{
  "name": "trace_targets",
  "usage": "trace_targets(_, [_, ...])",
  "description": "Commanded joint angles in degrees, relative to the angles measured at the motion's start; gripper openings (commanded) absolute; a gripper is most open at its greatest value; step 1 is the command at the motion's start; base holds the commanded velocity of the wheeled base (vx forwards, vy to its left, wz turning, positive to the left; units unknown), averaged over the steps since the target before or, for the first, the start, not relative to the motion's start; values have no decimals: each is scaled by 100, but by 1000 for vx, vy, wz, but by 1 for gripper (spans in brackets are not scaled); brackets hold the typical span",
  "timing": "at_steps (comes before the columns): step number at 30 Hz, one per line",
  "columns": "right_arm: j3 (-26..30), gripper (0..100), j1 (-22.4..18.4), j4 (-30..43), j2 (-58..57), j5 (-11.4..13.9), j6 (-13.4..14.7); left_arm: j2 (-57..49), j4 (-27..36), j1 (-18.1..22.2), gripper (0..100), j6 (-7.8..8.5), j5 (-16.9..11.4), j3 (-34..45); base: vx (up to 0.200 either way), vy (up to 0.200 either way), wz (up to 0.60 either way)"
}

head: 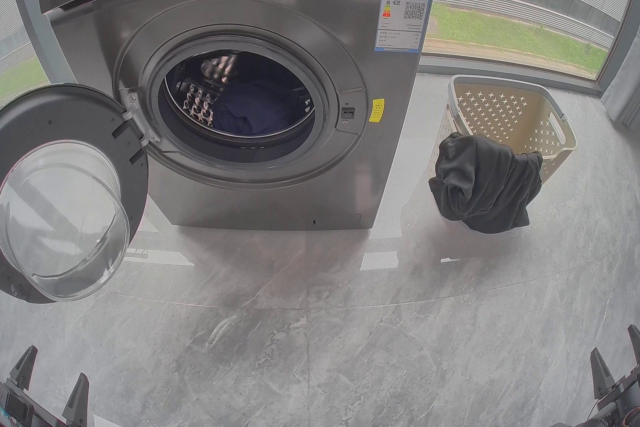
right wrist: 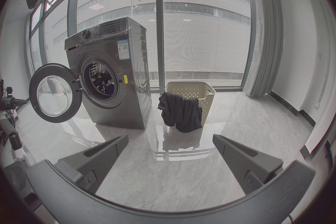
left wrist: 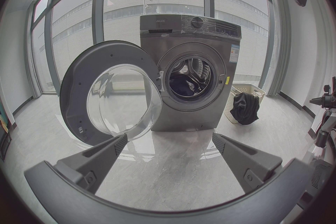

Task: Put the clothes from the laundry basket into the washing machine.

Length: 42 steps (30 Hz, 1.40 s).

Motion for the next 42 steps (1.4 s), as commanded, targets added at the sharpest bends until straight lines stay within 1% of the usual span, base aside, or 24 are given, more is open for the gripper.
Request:
trace_targets(1, [66, 100, 0, 0, 2, -1, -2, -59, -1, 3, 100, -3, 1, 84, 200, 0, 0])
trace_targets(9, [66, 100, 0, 0, 2, -1, -2, -59, -1, 3, 100, -21, 1, 84, 200, 0, 0])
trace_targets(13, [66, 100, 0, 0, 2, -1, -2, -59, -1, 3, 100, -38, 18, 84, 0, 0, 0])
trace_targets(15, [66, 100, 0, 0, 2, -1, -2, -59, -1, 3, 100, -109, 36, 84, 0, 0, 0])
trace_targets(18, [66, 100, 0, 0, 2, -1, -2, -59, -10, 3, 100, -109, 54, 84, 0, 0, 0])
trace_targets(26, [66, 100, 0, 0, 2, -1, -2, -59, -10, 3, 100, -126, 54, 84, 0, -200, 0])
trace_targets(30, [66, 100, 0, 0, 2, -1, -2, -59, -10, 3, 100, -109, 54, 84, 0, -200, 0])
trace_targets(42, [66, 100, 0, 0, 2, -1, -2, -59, -10, 3, 100, -100, 45, 84, 0, 0, 0])
